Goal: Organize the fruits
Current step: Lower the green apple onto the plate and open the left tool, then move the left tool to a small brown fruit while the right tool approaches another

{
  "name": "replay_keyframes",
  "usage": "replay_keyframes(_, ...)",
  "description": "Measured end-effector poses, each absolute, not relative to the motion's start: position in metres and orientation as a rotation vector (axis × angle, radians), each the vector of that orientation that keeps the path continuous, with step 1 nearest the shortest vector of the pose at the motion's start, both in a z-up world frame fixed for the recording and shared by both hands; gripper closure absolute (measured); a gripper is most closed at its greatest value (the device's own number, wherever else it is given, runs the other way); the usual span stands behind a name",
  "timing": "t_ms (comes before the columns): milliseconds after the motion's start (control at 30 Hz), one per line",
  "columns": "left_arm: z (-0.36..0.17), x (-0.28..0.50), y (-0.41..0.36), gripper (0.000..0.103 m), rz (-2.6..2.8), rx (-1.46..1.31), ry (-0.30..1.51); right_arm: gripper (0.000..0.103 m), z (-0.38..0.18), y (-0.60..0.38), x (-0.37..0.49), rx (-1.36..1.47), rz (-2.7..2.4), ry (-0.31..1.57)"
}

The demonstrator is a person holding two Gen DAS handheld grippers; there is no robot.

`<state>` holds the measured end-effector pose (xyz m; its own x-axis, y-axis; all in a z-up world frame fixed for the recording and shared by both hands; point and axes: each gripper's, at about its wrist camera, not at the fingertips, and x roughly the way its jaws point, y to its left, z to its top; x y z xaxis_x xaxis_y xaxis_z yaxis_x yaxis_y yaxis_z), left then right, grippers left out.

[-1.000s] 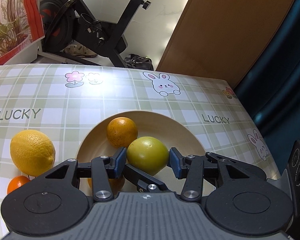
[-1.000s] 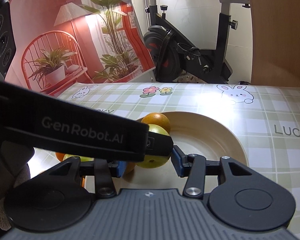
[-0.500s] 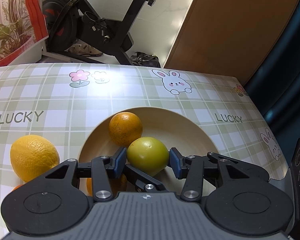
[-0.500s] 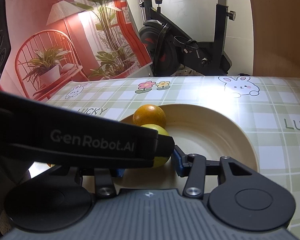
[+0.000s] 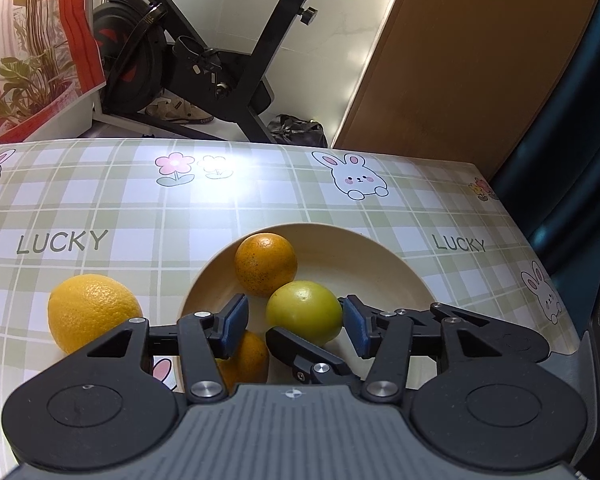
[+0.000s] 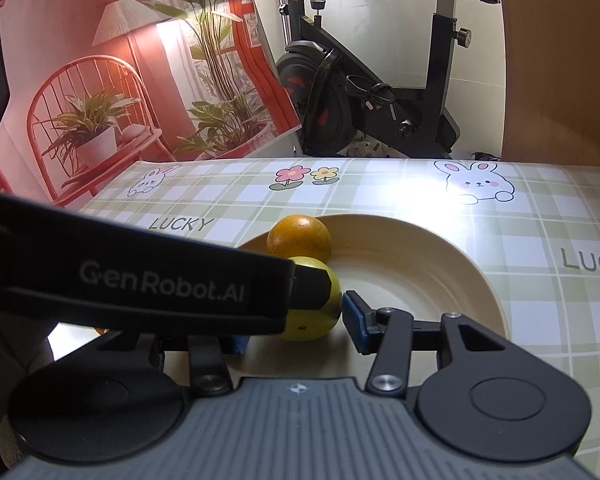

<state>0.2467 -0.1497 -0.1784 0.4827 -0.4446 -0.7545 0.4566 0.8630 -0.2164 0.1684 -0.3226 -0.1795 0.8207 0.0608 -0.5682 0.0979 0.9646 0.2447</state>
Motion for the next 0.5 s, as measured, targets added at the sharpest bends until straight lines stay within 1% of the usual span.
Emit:
replay_keyframes(233, -0.160, 0.216, -0.144, 0.048, -0.584, 0.056, 0.852, 0.053, -0.168, -0.321, 0.149, 0.277, -0.007, 0.591)
replay_keyframes(500, -0.148, 0.173, -0.121, 0.048, -0.575, 0.013, 0.797, 0.053, -0.159, -0.309, 0.111, 0.272, -0.031, 0.542)
